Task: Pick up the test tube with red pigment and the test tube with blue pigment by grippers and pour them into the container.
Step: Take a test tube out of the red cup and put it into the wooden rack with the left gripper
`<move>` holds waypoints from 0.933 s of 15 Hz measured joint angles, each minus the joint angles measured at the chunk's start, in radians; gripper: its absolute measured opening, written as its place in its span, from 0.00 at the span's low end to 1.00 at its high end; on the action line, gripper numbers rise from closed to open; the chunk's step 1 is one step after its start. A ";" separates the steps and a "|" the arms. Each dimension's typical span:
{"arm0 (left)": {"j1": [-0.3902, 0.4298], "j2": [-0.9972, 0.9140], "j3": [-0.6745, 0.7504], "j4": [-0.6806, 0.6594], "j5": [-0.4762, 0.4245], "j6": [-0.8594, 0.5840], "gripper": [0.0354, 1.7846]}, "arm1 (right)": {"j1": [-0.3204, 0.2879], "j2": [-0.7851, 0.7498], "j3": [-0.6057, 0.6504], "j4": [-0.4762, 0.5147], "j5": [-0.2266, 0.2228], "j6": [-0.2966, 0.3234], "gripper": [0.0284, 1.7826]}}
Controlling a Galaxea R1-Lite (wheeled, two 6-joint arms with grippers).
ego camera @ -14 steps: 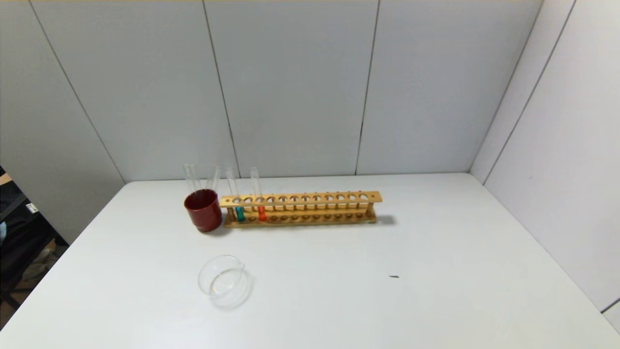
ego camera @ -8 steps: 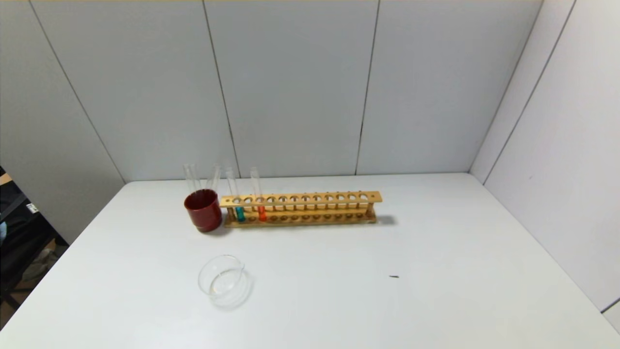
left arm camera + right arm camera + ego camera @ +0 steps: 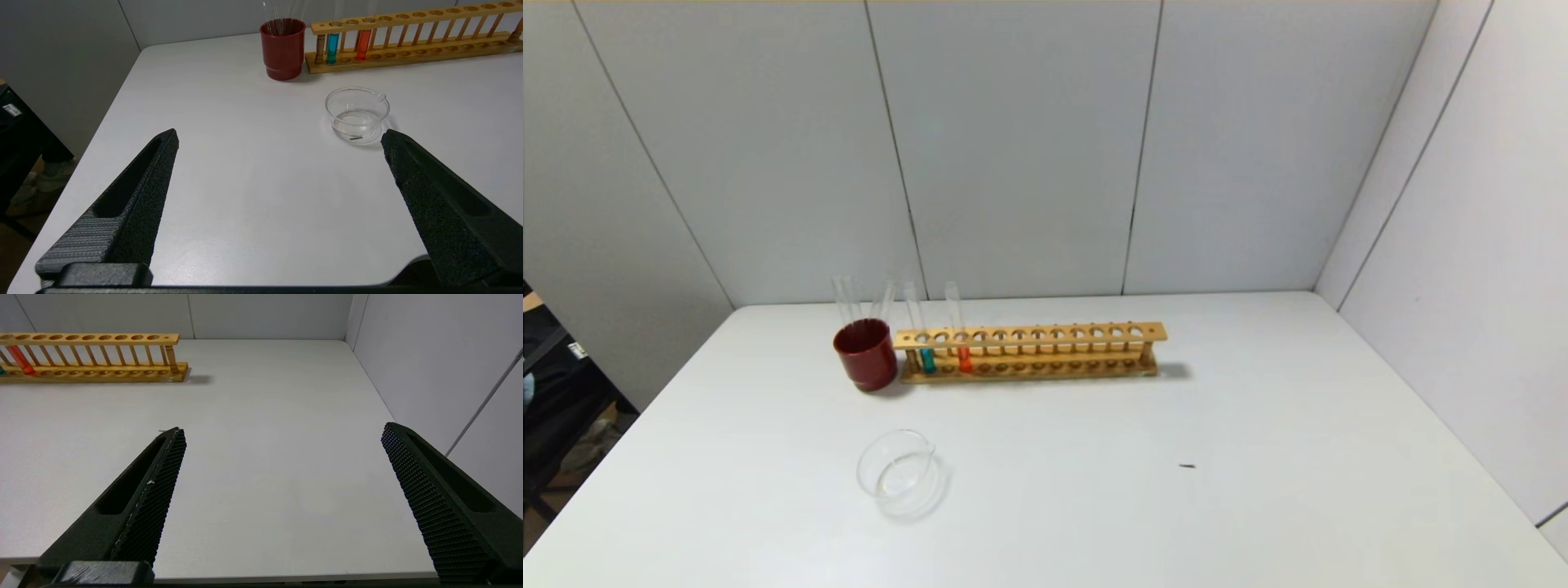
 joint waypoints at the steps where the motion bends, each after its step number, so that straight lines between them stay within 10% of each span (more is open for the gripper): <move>1: 0.000 0.000 -0.018 0.001 -0.010 -0.002 0.98 | 0.000 0.000 0.000 0.000 0.000 0.000 0.98; 7: -0.003 0.056 -0.392 0.260 -0.127 0.005 0.98 | 0.000 0.000 0.000 0.000 0.000 0.000 0.98; 14: -0.004 0.607 -0.830 0.267 -0.238 0.008 0.98 | 0.000 0.000 0.000 0.000 0.000 0.000 0.98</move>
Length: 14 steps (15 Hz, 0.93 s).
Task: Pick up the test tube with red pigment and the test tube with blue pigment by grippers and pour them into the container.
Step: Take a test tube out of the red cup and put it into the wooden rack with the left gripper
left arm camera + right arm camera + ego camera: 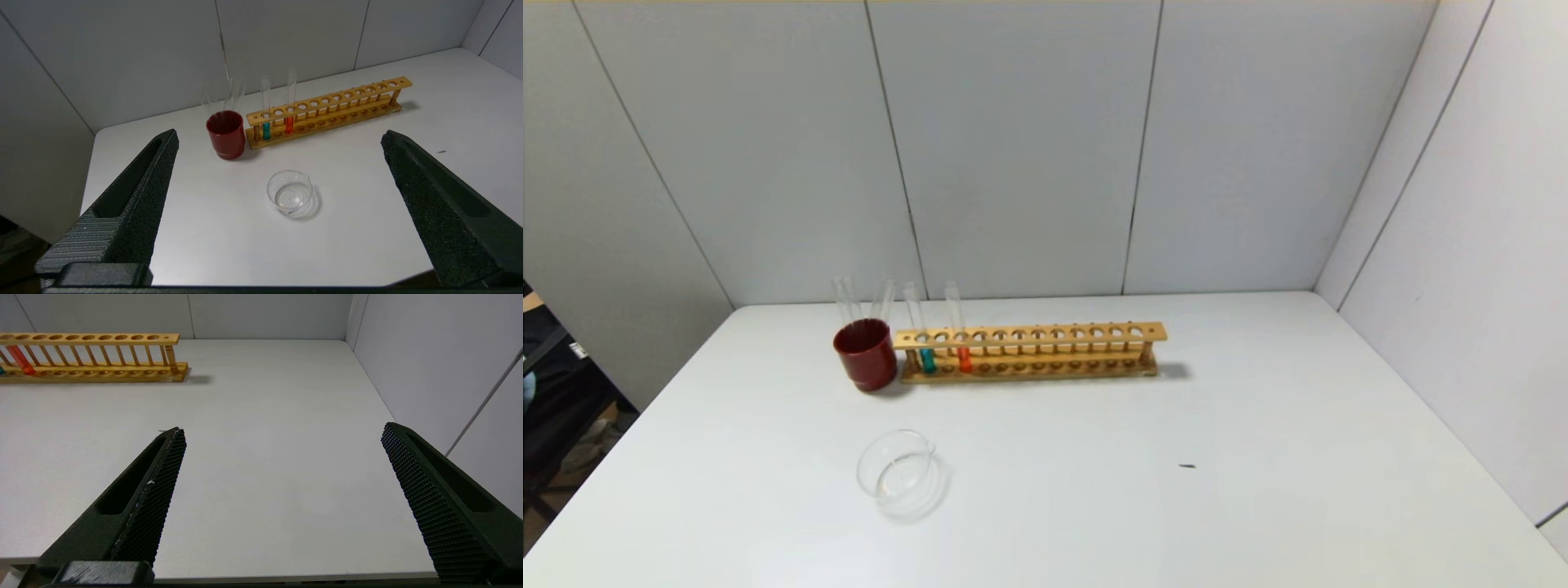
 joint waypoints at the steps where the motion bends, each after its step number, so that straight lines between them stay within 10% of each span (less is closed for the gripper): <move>1: -0.007 0.089 -0.047 -0.020 -0.010 -0.001 0.98 | 0.000 0.000 0.000 0.000 0.000 0.000 0.98; 14: -0.119 0.862 0.003 -0.611 0.050 -0.013 0.98 | 0.000 0.000 0.000 0.000 0.000 0.000 0.98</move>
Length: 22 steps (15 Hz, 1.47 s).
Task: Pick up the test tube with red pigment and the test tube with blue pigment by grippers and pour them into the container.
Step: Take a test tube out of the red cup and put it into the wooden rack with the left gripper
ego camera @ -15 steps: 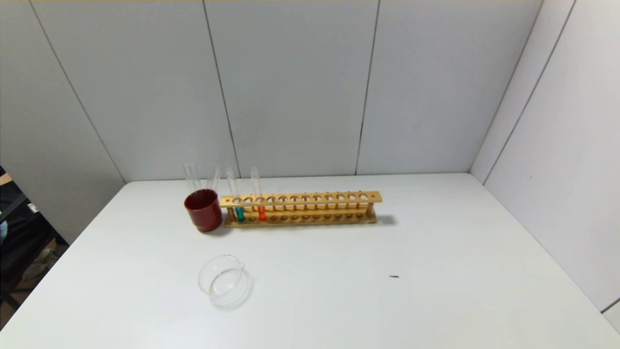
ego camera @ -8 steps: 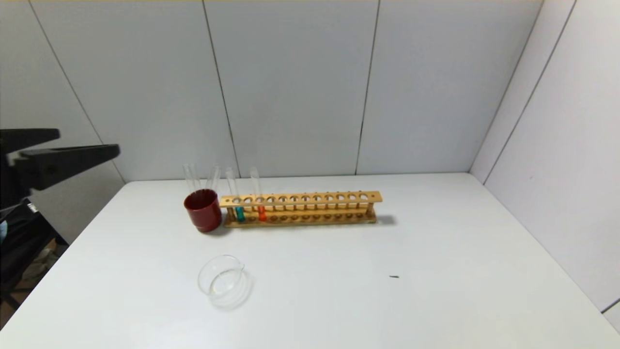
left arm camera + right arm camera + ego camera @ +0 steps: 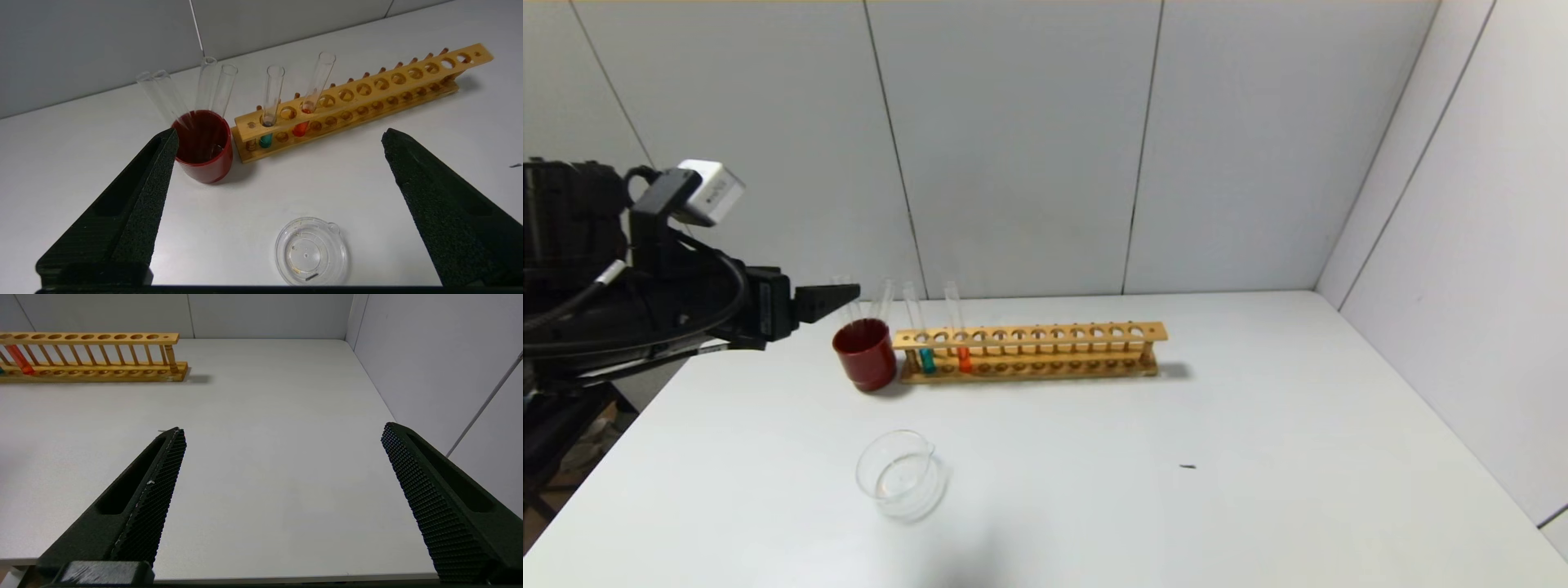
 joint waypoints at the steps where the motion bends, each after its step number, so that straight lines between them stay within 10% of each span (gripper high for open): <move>1: -0.005 0.041 0.013 -0.036 0.005 -0.003 0.98 | 0.000 0.000 0.000 0.000 0.000 0.000 0.98; 22: -0.100 0.499 -0.102 -0.290 0.100 -0.087 0.98 | 0.000 0.000 0.000 0.000 0.000 0.000 0.98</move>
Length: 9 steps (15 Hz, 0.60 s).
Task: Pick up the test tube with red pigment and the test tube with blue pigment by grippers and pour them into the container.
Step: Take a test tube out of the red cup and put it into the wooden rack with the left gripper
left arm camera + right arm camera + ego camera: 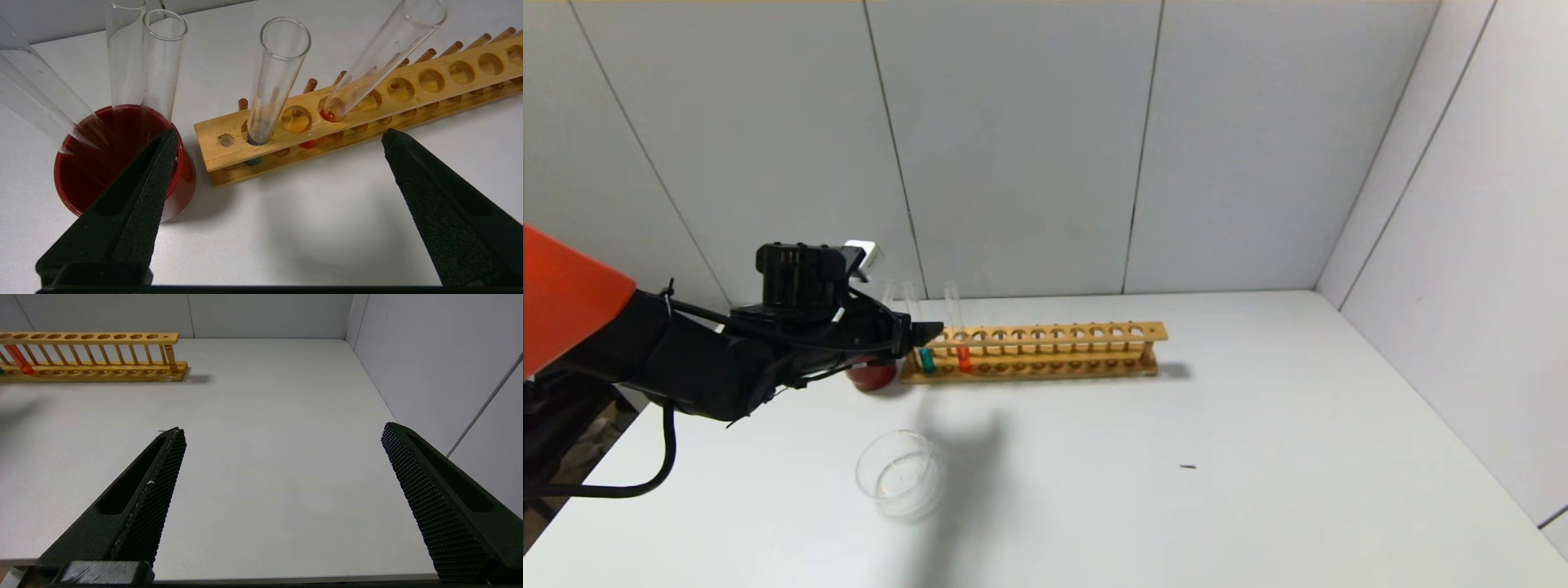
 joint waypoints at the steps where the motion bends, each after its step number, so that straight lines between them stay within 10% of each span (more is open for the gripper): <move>1: -0.001 0.012 -0.009 0.000 0.014 -0.001 0.98 | 0.000 0.000 0.000 0.000 0.000 0.000 0.98; 9: -0.004 0.097 -0.106 0.001 0.031 -0.043 0.98 | 0.000 0.000 0.000 0.000 -0.001 0.000 0.98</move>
